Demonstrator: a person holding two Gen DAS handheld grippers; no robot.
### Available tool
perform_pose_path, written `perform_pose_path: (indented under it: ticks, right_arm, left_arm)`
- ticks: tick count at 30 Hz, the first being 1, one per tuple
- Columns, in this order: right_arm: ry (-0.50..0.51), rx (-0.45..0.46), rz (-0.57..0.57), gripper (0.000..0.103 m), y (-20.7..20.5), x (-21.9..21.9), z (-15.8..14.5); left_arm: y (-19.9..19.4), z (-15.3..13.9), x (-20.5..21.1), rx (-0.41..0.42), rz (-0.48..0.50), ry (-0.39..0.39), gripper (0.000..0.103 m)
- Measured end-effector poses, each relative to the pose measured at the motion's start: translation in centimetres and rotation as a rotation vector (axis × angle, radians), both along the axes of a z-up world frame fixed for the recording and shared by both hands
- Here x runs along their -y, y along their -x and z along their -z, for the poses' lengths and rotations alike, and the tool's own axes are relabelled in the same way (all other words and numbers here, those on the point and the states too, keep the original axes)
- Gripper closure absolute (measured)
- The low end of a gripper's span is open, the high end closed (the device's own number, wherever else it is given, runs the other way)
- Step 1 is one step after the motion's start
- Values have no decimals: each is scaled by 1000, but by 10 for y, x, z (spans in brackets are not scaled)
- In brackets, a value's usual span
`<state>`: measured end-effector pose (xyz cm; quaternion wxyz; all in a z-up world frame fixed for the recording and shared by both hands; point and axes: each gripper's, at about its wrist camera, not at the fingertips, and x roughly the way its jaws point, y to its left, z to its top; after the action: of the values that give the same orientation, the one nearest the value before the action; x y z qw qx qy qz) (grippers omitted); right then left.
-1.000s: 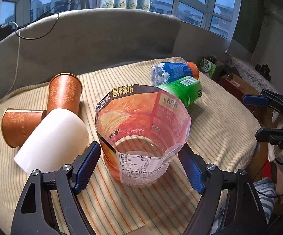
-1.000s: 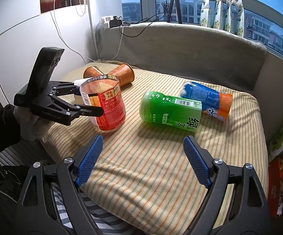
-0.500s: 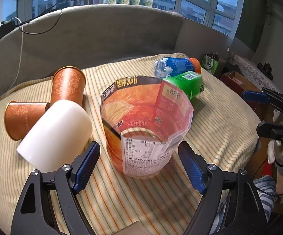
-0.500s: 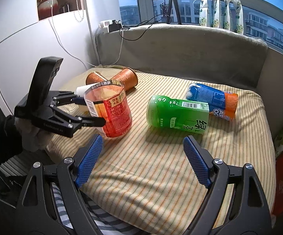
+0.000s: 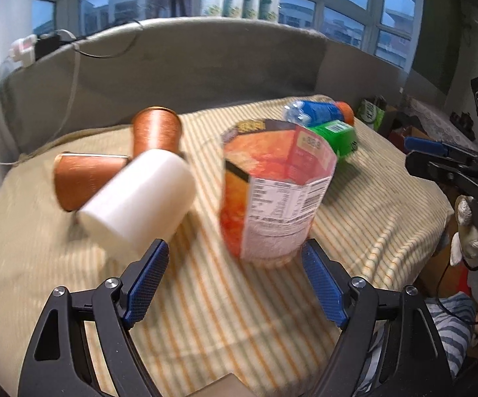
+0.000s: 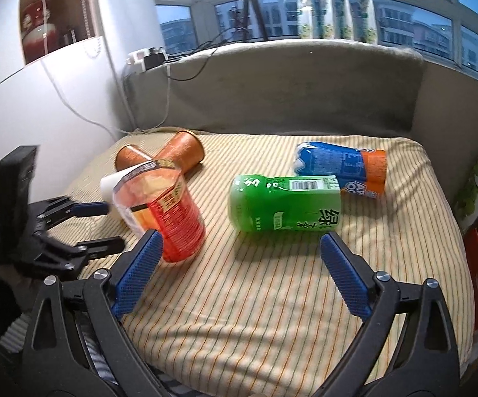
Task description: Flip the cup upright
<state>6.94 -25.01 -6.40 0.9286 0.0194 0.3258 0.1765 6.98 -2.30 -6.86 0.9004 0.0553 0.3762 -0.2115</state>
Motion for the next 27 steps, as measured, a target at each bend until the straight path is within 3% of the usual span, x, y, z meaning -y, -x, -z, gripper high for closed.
perform_pose_path:
  ticks: [6, 14, 24, 27]
  right_arm:
    - [-7, -14, 57, 3, -10, 2, 0]
    - [-49, 46, 123, 1, -10, 9, -15]
    - [-17, 151, 182, 0, 1, 9, -31]
    - [-7, 193, 206, 0, 6, 9, -36]
  left_arm:
    - [14, -15, -18, 69, -113, 11, 21]
    - [33, -53, -33, 257, -290, 39, 21]
    - [44, -83, -30, 415, -369, 42, 19]
    - [45, -86, -27, 435, -370, 53, 10]
